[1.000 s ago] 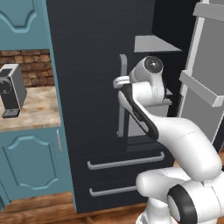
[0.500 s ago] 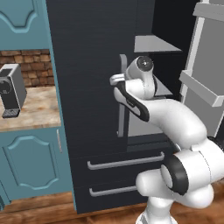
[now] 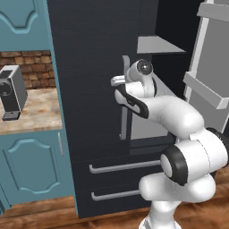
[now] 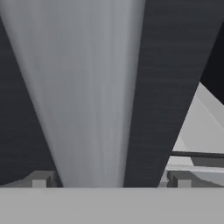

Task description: Open the fridge, grab two sodas, and place both sodas inside the bowl with ice on the dining counter.

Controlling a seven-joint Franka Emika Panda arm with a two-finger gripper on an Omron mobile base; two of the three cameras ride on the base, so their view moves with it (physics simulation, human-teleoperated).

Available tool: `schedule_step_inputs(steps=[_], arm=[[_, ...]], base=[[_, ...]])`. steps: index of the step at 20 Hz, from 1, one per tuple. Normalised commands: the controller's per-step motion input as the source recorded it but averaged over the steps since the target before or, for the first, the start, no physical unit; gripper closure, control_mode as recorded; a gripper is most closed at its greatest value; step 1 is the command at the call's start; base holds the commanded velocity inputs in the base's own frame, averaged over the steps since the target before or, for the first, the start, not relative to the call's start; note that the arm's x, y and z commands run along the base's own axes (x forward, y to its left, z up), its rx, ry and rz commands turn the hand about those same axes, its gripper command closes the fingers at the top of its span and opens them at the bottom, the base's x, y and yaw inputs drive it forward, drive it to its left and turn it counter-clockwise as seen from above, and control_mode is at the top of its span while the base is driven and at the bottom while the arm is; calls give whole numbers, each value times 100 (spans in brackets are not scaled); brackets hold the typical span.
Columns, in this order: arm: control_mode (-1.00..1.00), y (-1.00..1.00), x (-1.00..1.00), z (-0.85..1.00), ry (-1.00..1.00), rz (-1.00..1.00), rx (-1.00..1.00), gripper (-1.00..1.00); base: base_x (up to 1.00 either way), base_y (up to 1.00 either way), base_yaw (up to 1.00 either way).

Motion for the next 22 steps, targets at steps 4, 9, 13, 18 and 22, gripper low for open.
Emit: schedule_step_inputs(steps=[4,9,13,18,22], arm=[[-100,16,63,-18,0,0,0,100],[-100,8,31,-5,0,0,1,100],[-100,24,-13,-2,1,5,1,100],[-100,40,-69,-1,0,7,0,100],[-100,47,-97,0,0,6,1,100]], base=[[0,0,0],[0,0,0],[0,0,0],[0,0,0],[0,0,0]])
